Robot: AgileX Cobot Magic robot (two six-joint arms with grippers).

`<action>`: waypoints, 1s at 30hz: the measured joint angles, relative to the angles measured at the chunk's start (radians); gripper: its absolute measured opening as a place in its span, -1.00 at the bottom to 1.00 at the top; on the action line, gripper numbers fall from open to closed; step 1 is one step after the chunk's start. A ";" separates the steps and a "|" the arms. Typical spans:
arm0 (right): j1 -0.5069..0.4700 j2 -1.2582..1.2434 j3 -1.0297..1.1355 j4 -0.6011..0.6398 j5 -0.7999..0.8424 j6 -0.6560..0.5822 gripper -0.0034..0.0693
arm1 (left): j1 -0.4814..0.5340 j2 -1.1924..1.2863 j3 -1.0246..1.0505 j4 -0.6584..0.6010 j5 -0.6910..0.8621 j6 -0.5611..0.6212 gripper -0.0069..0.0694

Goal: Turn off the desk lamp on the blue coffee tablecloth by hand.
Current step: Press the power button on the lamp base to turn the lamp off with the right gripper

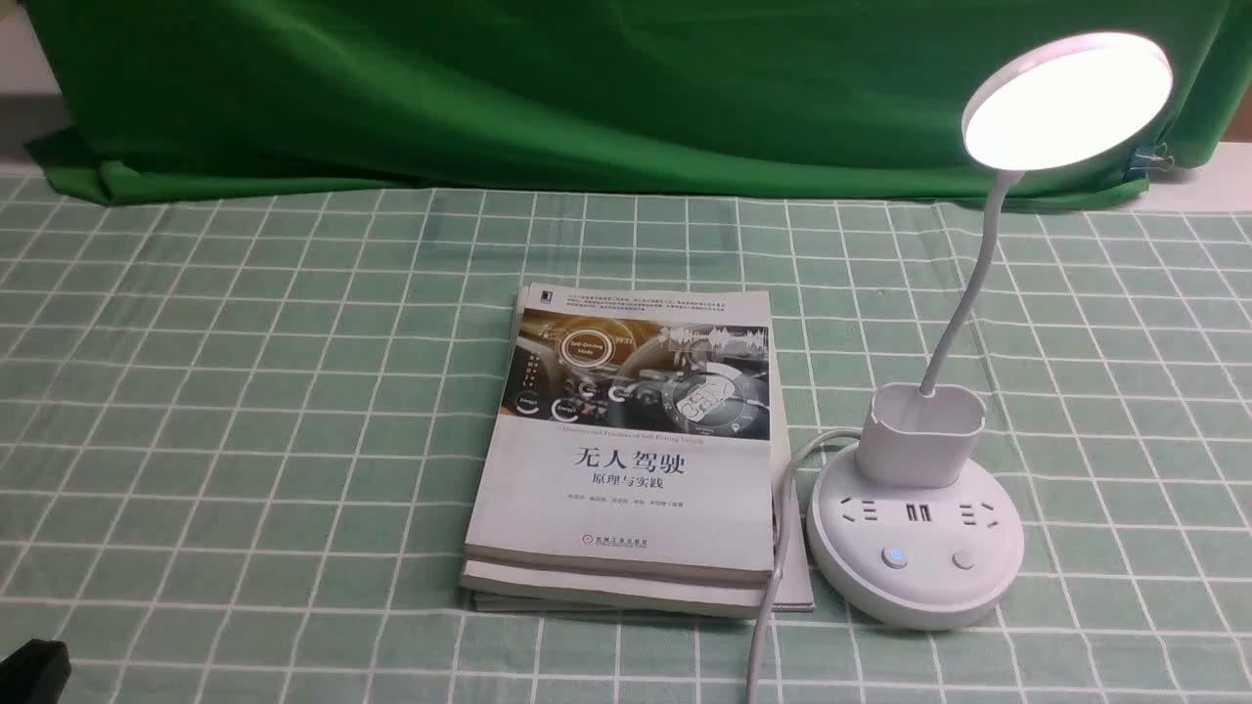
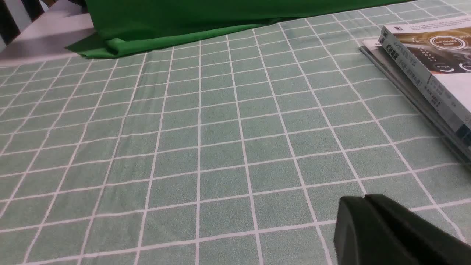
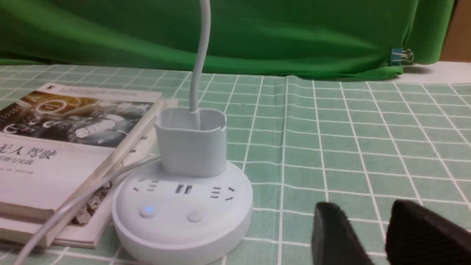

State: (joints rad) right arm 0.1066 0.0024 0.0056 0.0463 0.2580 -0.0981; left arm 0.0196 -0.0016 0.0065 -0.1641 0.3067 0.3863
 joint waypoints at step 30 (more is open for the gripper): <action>0.000 0.000 0.001 0.089 -0.233 0.272 -0.25 | 0.000 0.000 0.000 0.000 0.000 0.000 -0.82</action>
State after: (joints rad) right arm 0.1066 0.0024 0.0066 0.1355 0.0253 0.1741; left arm 0.0196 -0.0016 0.0065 -0.1641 0.3067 0.3863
